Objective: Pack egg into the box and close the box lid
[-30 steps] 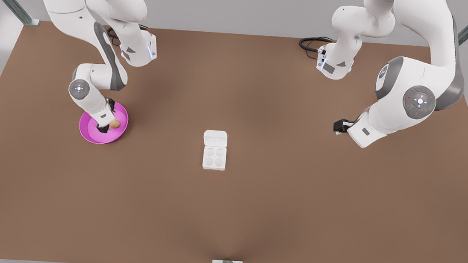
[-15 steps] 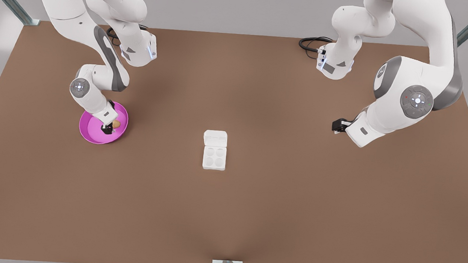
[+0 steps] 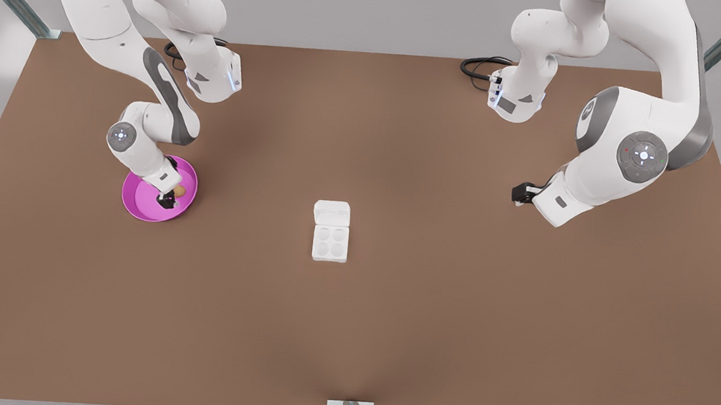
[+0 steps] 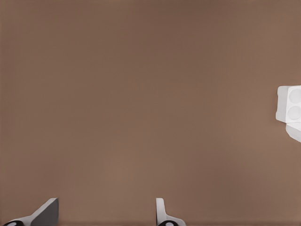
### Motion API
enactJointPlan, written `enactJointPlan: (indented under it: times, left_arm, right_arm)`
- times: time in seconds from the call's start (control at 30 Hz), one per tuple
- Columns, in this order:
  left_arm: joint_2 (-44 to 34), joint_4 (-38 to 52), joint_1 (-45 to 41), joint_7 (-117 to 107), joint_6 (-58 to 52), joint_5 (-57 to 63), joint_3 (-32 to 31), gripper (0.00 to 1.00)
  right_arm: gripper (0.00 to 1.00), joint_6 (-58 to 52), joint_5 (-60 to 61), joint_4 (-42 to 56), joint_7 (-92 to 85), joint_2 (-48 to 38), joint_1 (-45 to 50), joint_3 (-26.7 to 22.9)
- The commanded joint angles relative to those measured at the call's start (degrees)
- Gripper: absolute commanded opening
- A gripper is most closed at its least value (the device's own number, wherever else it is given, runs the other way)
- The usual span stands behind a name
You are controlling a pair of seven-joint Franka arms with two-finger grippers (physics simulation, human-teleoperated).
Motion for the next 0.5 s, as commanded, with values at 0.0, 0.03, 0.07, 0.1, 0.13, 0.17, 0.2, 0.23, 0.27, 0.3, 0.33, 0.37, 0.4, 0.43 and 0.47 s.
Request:
enactJointPlan:
  times: [0.0, 0.03, 0.07, 0.1, 0.13, 0.17, 0.2, 0.23, 0.27, 0.3, 0.33, 0.37, 0.4, 0.43, 0.47]
  left_arm:
    - [-0.06, 0.05, -0.05, -1.09, -0.05, 0.05, -0.03, 1.00]
    - [-0.06, 0.05, -0.05, -1.09, -0.05, 0.05, -0.03, 1.00]
    - [-0.06, 0.05, -0.05, -1.09, -0.05, 0.05, -0.03, 1.00]
    - [-0.06, 0.05, -0.05, -1.09, -0.05, 0.05, -0.03, 1.00]
    - [-0.06, 0.05, -0.05, -1.18, -0.05, 0.05, -0.03, 1.00]
    - [-0.06, 0.05, -0.05, -1.44, -0.05, 0.05, -0.03, 1.00]
    - [-0.06, 0.05, -0.14, -1.97, -0.05, 0.05, -0.03, 1.00]
    - [-0.06, 0.13, -0.14, -1.97, -0.05, 0.05, -0.04, 1.00]
    - [-0.06, 0.05, -0.14, -1.97, -0.05, 0.05, -0.12, 1.00]
    - [-0.06, 0.13, -0.05, -1.97, -0.05, 0.05, -0.30, 1.00]
    - [-0.06, 0.05, -0.05, -1.97, -0.05, 0.05, -0.30, 1.00]
    - [-0.06, 0.05, -0.05, -1.97, -0.05, 0.05, -0.30, 1.00]
    - [-0.06, 0.05, -0.05, -1.97, -0.05, 0.05, -0.30, 1.00]
    - [-0.06, 0.05, -0.05, -1.97, -0.05, 0.05, -0.30, 1.00]
    - [-0.06, 0.05, -0.05, -1.97, -0.05, 0.05, -0.30, 1.00]
  right_arm:
    - [0.98, 0.70, 0.29, 0.01, -3.37, -0.10, 0.00, 0.00]
    - [0.98, 0.52, 0.29, 0.10, -3.37, -0.28, 0.00, 0.00]
    - [0.98, 0.52, 0.29, 0.01, -3.37, -0.37, 0.00, 0.00]
    - [0.98, 0.43, 0.29, 0.01, -3.37, -0.45, 0.00, 0.00]
    - [0.97, 0.26, 0.29, 0.01, -3.29, -0.63, 0.00, 0.00]
    - [0.97, 0.26, 0.29, 0.01, -3.37, -0.63, 0.00, 0.00]
    - [0.95, 0.26, 0.29, 0.01, -3.37, -0.72, 0.00, 0.00]
    - [0.90, 0.26, 0.29, 0.10, -3.37, -0.72, 0.00, 0.00]
    - [0.83, 0.26, 0.29, 0.01, -3.37, -0.72, 0.00, 0.00]
    - [0.81, 0.26, 0.29, 0.02, -3.37, -0.72, 0.00, 0.00]
    - [0.79, 0.26, 0.29, 0.01, -3.37, -0.72, 0.00, 0.00]
    - [0.78, 0.26, 0.29, 0.02, -3.46, -0.72, 0.00, 0.00]
    - [0.77, 0.26, 0.29, 0.10, -3.46, -0.72, 0.00, 0.00]
    - [0.75, 0.26, 0.29, 0.10, -3.55, -0.72, 0.00, -0.08]
    - [0.72, 0.17, 0.29, 0.10, -3.64, -0.72, 0.00, -0.08]
